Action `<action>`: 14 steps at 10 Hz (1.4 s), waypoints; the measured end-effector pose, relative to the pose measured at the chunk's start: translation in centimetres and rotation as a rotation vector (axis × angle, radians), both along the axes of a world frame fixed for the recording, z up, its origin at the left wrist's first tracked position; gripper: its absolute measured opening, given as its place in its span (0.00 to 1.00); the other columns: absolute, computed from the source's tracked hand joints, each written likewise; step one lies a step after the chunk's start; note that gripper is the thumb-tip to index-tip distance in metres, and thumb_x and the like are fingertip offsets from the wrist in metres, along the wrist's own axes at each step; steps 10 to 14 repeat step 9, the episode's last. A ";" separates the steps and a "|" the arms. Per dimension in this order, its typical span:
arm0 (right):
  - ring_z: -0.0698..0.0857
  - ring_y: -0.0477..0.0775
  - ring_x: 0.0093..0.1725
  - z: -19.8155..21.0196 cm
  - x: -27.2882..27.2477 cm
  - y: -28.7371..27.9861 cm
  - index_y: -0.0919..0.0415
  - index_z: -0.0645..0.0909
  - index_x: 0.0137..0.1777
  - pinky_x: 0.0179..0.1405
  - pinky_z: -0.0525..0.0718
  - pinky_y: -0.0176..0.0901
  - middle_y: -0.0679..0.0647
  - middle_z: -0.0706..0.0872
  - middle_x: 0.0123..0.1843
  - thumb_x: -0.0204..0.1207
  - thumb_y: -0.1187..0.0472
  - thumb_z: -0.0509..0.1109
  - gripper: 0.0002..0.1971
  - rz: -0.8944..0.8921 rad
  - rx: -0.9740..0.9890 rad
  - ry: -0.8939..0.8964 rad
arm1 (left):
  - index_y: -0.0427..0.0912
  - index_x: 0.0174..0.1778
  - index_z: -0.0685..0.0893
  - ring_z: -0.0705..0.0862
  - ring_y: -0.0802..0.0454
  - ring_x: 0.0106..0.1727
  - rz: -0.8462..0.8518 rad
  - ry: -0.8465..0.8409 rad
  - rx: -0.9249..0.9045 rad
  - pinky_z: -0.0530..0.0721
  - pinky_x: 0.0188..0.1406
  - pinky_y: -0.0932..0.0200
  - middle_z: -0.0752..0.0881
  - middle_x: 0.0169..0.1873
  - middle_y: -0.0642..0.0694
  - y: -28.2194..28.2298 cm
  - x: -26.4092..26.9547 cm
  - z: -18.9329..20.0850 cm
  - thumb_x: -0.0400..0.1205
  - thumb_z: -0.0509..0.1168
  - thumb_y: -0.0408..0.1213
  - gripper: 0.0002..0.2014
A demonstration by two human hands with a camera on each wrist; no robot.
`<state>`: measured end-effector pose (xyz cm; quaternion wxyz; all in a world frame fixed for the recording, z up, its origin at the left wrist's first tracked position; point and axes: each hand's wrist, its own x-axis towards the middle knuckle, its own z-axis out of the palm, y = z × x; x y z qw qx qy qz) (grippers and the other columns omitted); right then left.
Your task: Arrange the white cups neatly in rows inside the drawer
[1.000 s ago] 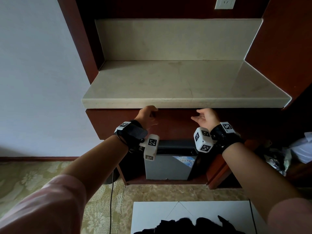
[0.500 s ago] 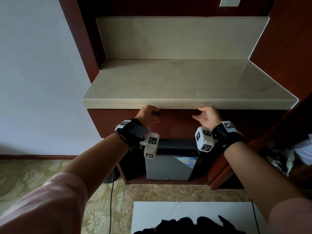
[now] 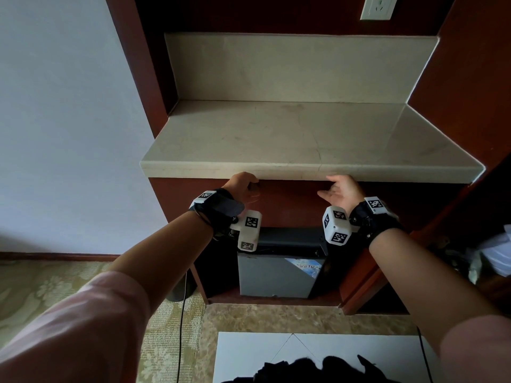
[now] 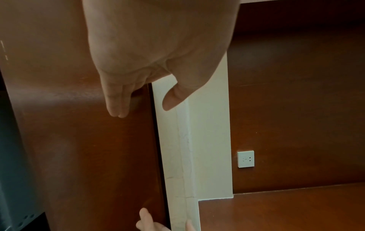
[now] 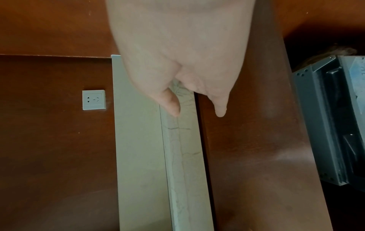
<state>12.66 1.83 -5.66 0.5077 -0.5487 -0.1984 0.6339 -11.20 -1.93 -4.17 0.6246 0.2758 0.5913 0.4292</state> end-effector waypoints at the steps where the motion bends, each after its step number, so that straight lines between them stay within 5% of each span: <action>1: 0.78 0.58 0.45 0.2 0.1 -0.4 0.67 0.70 0.53 0.55 0.84 0.50 0.62 0.69 0.53 0.79 0.67 0.66 0.08 0.004 -0.001 -0.012 | 0.33 0.55 0.73 0.81 0.42 0.36 -0.028 0.023 -0.041 0.84 0.52 0.46 0.74 0.36 0.39 0.1 -0.5 0.0 0.82 0.60 0.29 0.07; 2: 0.80 0.61 0.48 0.2 -0.1 -0.7 0.73 0.66 0.71 0.58 0.82 0.50 0.65 0.70 0.59 0.79 0.68 0.66 0.22 -0.008 0.008 -0.069 | 0.33 0.50 0.73 0.82 0.40 0.41 -0.083 0.032 -0.075 0.82 0.56 0.43 0.75 0.36 0.39 -0.4 -1.0 0.0 0.82 0.59 0.29 0.03; 3: 0.81 0.65 0.58 1.1 -0.4 -1.0 0.75 0.64 0.73 0.56 0.84 0.50 0.69 0.71 0.66 0.80 0.69 0.64 0.23 0.013 -0.004 -0.088 | 0.35 0.42 0.75 0.80 0.40 0.43 -0.118 0.055 -0.040 0.84 0.39 0.46 0.75 0.41 0.40 0.1 -1.7 0.0 0.83 0.59 0.28 0.04; 4: 0.80 0.67 0.65 2.2 -0.8 -1.1 0.75 0.67 0.70 0.37 0.90 0.47 0.71 0.72 0.66 0.80 0.68 0.63 0.21 0.049 -0.027 -0.129 | 0.33 0.46 0.76 0.81 0.39 0.43 -0.176 0.131 -0.035 0.85 0.30 0.47 0.77 0.44 0.38 0.2 -2.1 1.1 0.83 0.58 0.28 0.03; 5: 0.85 0.65 0.54 3.4 -1.7 -1.3 0.71 0.72 0.66 0.35 0.87 0.50 0.66 0.77 0.60 0.82 0.66 0.62 0.15 0.131 -0.089 -0.247 | 0.32 0.51 0.78 0.85 0.34 0.51 -0.312 0.234 -0.068 0.85 0.52 0.43 0.83 0.53 0.34 0.3 -3.1 3.2 0.82 0.60 0.31 0.06; 6: 0.82 0.60 0.36 5.0 -2.9 -1.1 0.66 0.74 0.51 0.32 0.84 0.49 0.61 0.78 0.44 0.83 0.65 0.58 0.05 0.201 -0.057 -0.354 | 0.31 0.63 0.78 0.89 0.34 0.50 -0.400 0.214 -0.057 0.88 0.47 0.42 0.87 0.56 0.34 0.4 -3.9 6.0 0.81 0.64 0.35 0.16; 7: 0.81 0.58 0.33 7.7 -4.2 -0.9 0.65 0.73 0.41 0.19 0.84 0.42 0.58 0.77 0.38 0.82 0.67 0.57 0.08 0.233 0.023 -0.353 | 0.31 0.67 0.77 0.91 0.38 0.47 -0.435 0.175 0.033 0.89 0.36 0.48 0.86 0.59 0.35 0.9 -3.6 9.0 0.83 0.63 0.36 0.18; 8: 0.81 0.57 0.33 11.1 -5.4 -0.6 0.66 0.74 0.39 0.25 0.83 0.44 0.59 0.79 0.37 0.81 0.69 0.58 0.09 0.252 0.110 -0.307 | 0.33 0.66 0.78 0.87 0.37 0.57 -0.448 0.028 0.143 0.87 0.53 0.44 0.86 0.61 0.38 1.8 -3.1 11.6 0.83 0.61 0.38 0.17; 9: 0.83 0.56 0.34 13.8 -6.4 -0.2 0.67 0.75 0.41 0.30 0.83 0.44 0.59 0.81 0.38 0.80 0.69 0.60 0.07 0.246 0.205 -0.269 | 0.35 0.61 0.80 0.85 0.38 0.62 -0.337 -0.242 0.264 0.85 0.58 0.44 0.85 0.63 0.39 2.9 -3.2 13.1 0.82 0.63 0.36 0.14; 14: 0.83 0.56 0.34 13.8 -6.4 -0.2 0.67 0.75 0.41 0.30 0.83 0.44 0.59 0.81 0.38 0.80 0.69 0.60 0.07 0.246 0.205 -0.269 | 0.35 0.61 0.80 0.85 0.38 0.62 -0.337 -0.242 0.264 0.85 0.58 0.44 0.85 0.63 0.39 2.9 -3.2 13.1 0.82 0.63 0.36 0.14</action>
